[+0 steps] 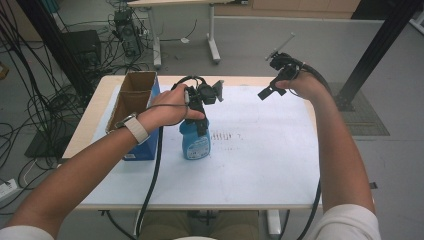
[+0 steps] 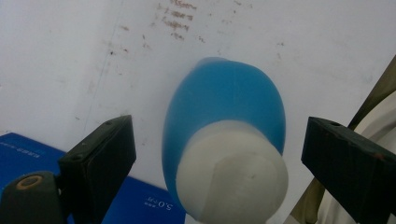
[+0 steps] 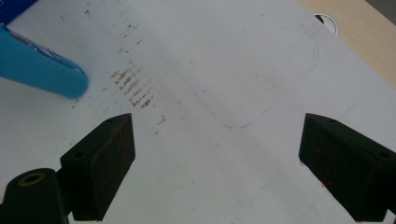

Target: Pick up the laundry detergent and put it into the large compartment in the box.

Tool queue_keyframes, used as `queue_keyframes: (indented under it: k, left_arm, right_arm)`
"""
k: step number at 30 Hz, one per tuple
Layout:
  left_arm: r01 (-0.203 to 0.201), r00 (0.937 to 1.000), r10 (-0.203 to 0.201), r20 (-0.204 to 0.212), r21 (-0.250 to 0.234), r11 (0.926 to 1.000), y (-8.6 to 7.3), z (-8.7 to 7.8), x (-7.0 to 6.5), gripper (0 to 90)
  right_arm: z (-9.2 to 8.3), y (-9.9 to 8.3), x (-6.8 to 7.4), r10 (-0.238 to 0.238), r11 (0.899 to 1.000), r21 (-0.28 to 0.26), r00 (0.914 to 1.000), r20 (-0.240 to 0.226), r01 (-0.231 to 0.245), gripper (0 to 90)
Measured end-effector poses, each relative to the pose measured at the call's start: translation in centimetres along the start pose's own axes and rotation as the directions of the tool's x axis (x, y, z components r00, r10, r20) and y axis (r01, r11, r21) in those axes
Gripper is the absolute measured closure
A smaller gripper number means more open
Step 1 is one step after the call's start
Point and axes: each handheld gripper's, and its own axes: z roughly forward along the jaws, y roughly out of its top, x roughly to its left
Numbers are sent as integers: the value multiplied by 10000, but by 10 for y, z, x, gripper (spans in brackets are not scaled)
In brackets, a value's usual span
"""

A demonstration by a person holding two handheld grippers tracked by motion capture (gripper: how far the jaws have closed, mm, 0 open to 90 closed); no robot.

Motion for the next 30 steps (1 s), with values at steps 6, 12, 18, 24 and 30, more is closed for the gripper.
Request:
queue_keyframes:
  k: [6,12,18,24,30]
  left_arm:
    - [-80,9999,80,-124,-11,10000,1,4,-2,104]
    - [-65,9999,64,-78,-41,10000,2,9,0,113]
    - [-114,9999,114,-64,7,9999,3,17,0,132]
    - [-148,9998,149,-101,51,9999,4,22,-2,148]
    - [-159,9998,159,-101,-17,9999,3,24,-2,188]
  right_arm:
    - [0,0,-1,27,10000,-13,10000,-16,-27,107]
    - [1,0,-1,-36,10000,-24,10000,-22,36,107]
    - [1,0,0,-16,10000,-10,10000,-22,16,107]
    - [1,-1,-1,-33,10000,-28,10000,-24,33,107]
    - [2,0,-1,-43,10000,-13,10000,-39,43,107]
